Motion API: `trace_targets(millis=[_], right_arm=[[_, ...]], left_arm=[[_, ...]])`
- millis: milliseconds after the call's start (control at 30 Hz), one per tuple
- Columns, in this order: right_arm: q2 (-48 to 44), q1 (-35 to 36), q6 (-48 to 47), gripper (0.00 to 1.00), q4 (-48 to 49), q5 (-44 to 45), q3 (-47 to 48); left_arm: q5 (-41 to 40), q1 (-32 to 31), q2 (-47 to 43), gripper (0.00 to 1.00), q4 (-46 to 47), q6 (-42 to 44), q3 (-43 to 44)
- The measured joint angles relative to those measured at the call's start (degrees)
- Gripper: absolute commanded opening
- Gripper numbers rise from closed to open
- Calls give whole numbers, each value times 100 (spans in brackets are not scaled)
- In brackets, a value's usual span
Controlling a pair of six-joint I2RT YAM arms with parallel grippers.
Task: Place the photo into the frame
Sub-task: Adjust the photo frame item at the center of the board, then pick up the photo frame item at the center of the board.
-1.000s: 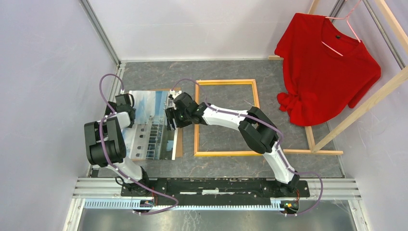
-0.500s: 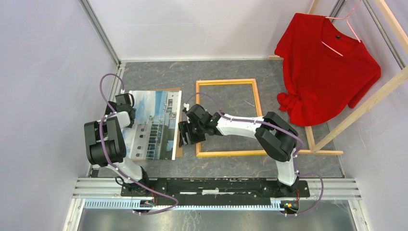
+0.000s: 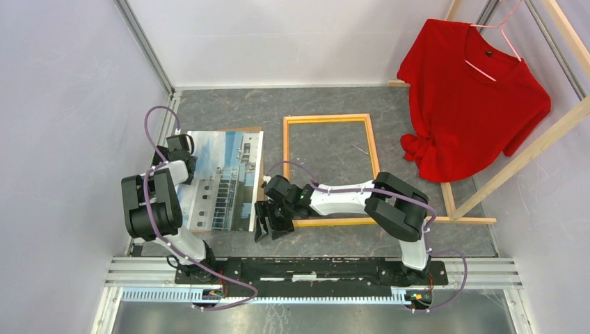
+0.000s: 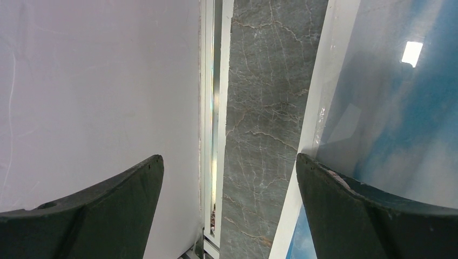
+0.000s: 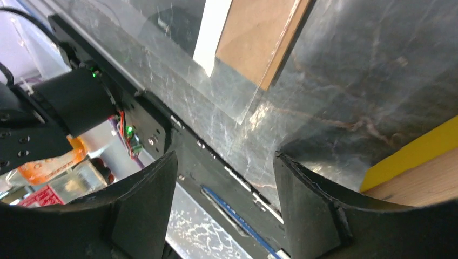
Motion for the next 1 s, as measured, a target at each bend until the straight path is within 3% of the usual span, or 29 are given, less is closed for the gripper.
trace_targets(millis=[333, 1000], right_arm=[[-4, 83, 931, 70, 957, -120, -487], [-9, 85, 1829, 62, 2828, 184, -1246]], left_arm=[[144, 0, -28, 99, -76, -2, 26], [151, 0, -42, 99, -50, 0, 2]])
